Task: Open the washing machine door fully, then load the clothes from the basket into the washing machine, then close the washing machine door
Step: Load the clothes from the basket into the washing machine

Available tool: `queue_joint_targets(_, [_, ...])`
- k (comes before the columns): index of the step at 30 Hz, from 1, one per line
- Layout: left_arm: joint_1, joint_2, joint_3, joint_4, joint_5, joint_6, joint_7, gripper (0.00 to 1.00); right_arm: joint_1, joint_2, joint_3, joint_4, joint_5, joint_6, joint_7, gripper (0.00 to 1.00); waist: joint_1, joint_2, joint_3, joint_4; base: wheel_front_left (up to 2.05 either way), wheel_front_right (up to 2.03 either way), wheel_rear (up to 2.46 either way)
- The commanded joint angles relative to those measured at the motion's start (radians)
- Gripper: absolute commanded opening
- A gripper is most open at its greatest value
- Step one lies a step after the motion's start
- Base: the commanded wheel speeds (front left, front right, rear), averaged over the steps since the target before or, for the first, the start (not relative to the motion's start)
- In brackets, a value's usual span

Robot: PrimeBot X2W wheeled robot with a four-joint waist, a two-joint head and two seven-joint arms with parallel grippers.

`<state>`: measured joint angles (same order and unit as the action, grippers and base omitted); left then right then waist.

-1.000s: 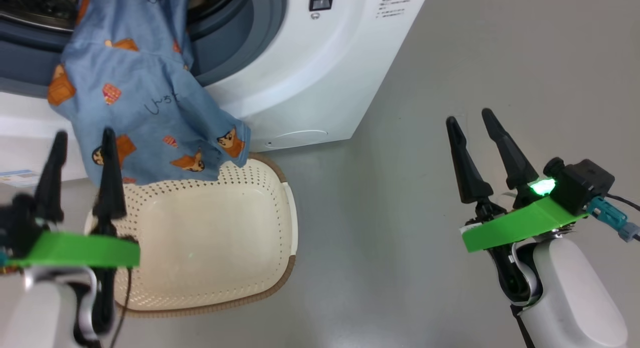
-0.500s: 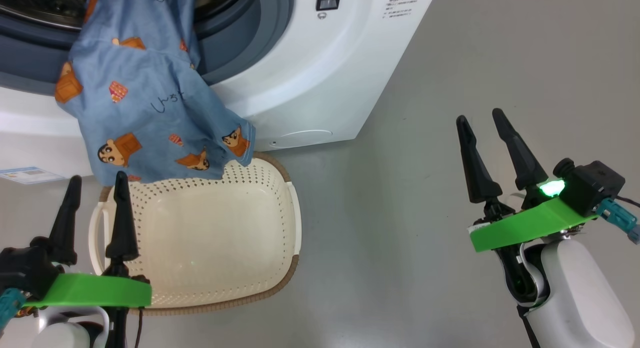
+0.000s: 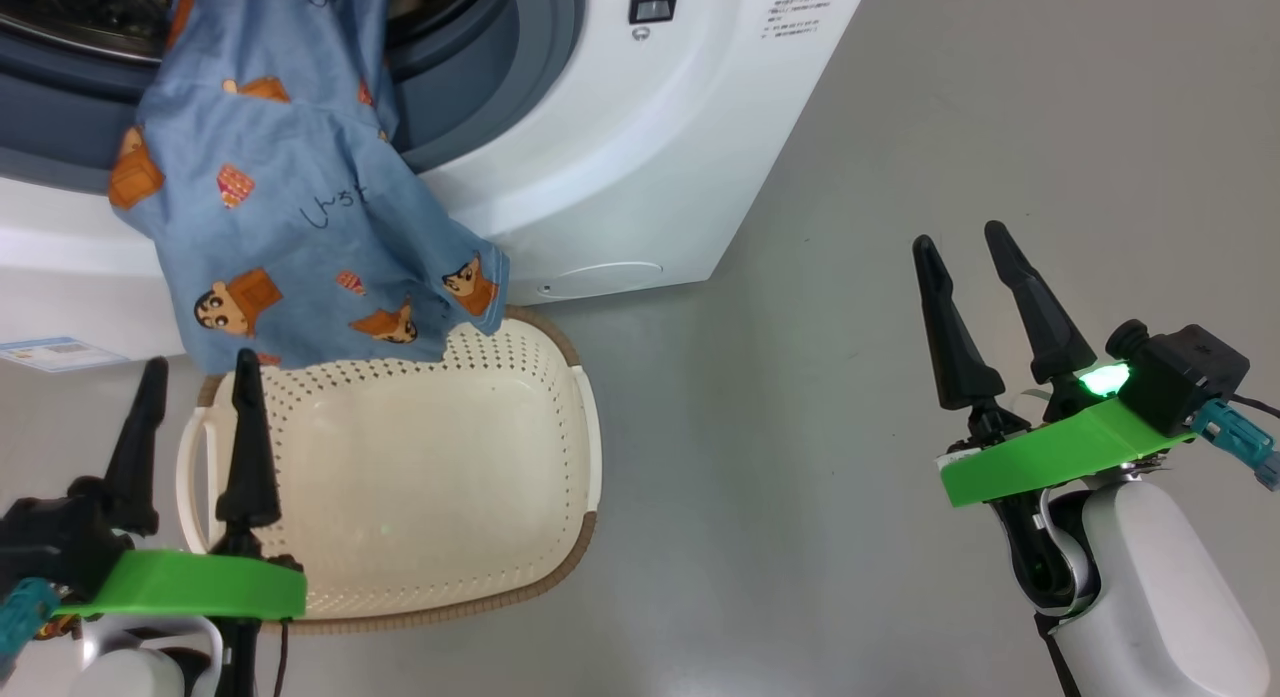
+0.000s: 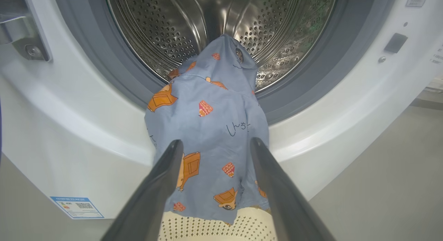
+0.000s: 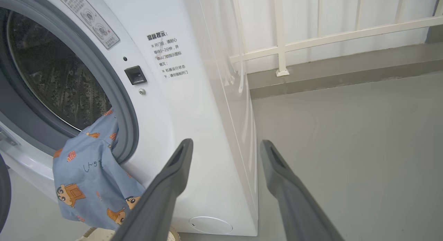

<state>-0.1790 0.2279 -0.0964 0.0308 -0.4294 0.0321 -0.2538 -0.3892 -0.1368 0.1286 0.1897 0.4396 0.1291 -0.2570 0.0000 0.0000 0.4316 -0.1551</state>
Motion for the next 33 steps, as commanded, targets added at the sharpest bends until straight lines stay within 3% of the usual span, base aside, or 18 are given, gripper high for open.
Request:
queue_joint_targets(1, [0.008, 0.021, 0.028, -0.011, 0.005, 0.008, 0.007, 1.0, 0.014, -0.006, 0.022, -0.021, -0.002, 0.002, -0.005, 1.0, 0.0, 0.0, 0.0, -0.001, 0.0, 0.0, 0.0])
queue_joint_targets(10, [-0.054, 0.028, 0.004, 0.117, -0.009, -0.023, 0.03, 1.0, 0.009, 0.002, 0.029, -0.023, -0.001, 0.002, -0.005, 1.0, 0.0, 0.0, 0.012, -0.014, 0.0, 0.0, 0.0])
queue_joint_targets(19, [-0.253, 0.045, -0.029, 0.411, -0.026, -0.094, 0.052, 1.0, -0.009, 0.014, 0.038, -0.026, 0.002, 0.002, -0.005, 1.0, 0.0, 0.0, 0.043, -0.052, 0.0, 0.0, 0.0])
queue_joint_targets(33, [-0.564, 0.043, -0.094, 0.818, -0.017, -0.146, 0.032, 1.0, -0.028, 0.034, 0.038, -0.036, 0.0, 0.002, -0.005, 1.0, 0.0, 0.0, 0.1, -0.103, 0.0, 0.0, 0.0])
